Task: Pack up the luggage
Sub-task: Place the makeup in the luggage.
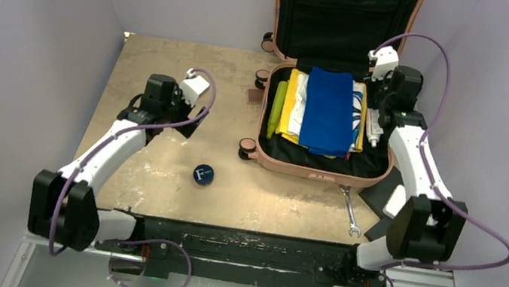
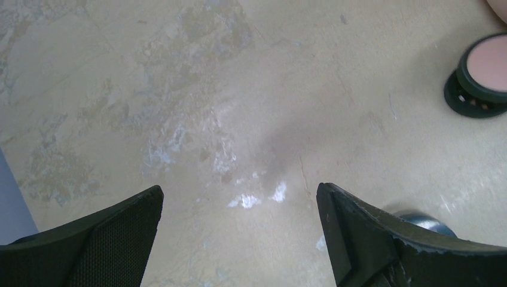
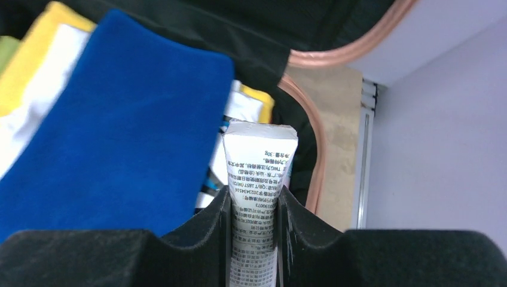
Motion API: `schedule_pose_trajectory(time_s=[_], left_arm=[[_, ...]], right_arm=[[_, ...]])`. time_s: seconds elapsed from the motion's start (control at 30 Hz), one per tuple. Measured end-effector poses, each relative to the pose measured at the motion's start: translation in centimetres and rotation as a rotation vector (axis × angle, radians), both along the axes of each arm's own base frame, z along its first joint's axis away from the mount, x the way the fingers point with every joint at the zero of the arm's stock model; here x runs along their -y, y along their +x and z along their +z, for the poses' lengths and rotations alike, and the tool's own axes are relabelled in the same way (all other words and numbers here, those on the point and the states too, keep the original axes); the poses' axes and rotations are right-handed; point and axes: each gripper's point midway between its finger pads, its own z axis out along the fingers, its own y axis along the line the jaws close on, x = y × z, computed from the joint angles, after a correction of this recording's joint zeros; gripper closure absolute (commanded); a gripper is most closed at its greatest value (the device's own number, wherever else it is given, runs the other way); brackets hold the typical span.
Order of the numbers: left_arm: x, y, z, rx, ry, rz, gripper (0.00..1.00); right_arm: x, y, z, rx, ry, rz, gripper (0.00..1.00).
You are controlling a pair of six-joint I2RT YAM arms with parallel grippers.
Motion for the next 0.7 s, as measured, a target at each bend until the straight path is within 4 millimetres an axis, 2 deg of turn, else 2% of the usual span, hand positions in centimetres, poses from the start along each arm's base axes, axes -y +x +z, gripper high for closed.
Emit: schedule_pose_trajectory(time_s=[0.13, 0.33, 0.4, 0.5, 0.6, 0.63, 0.67, 0.7], left_arm=[[0.2, 3.1, 0.0, 0.003, 0.005, 0.031, 0.01], [1.1, 10.3, 1.4, 0.071, -0.033, 0.098, 0.01], [1.8, 13.1, 1.6, 0.088, -0.064, 0.115, 0.01], [2.9, 17.0, 1.0, 0.092, -0.113, 0.133, 0.01], [4.2, 20.0, -1.0, 0.056, -0.172, 0.147, 0.01], [4.6, 20.6, -1.7, 0.042, -0.188, 0.149, 0.01], [5.1, 21.3, -2.7, 0.018, -0.215, 0.157, 0.01], [5.4, 21.7, -3.4, 0.002, -0.234, 0.163, 0.01]], right_arm=[[2.8, 1.9, -2.6, -0.055, 0.026, -0.08, 0.81], [5.2, 3.3, -7.4, -0.154, 0.026, -0.165, 0.75], [5.9, 3.5, -8.9, -0.185, 0.014, -0.191, 0.69], [6.6, 3.9, -10.7, -0.221, 0.004, -0.215, 0.55], [7.0, 4.3, -11.8, -0.245, -0.002, -0.234, 0.36], [7.1, 4.4, -12.0, -0.247, 0.001, -0.238, 0.28], [7.2, 4.5, -12.0, -0.247, -0.003, -0.241, 0.06], [7.2, 4.5, -12.0, -0.246, 0.0, -0.247, 0.02]])
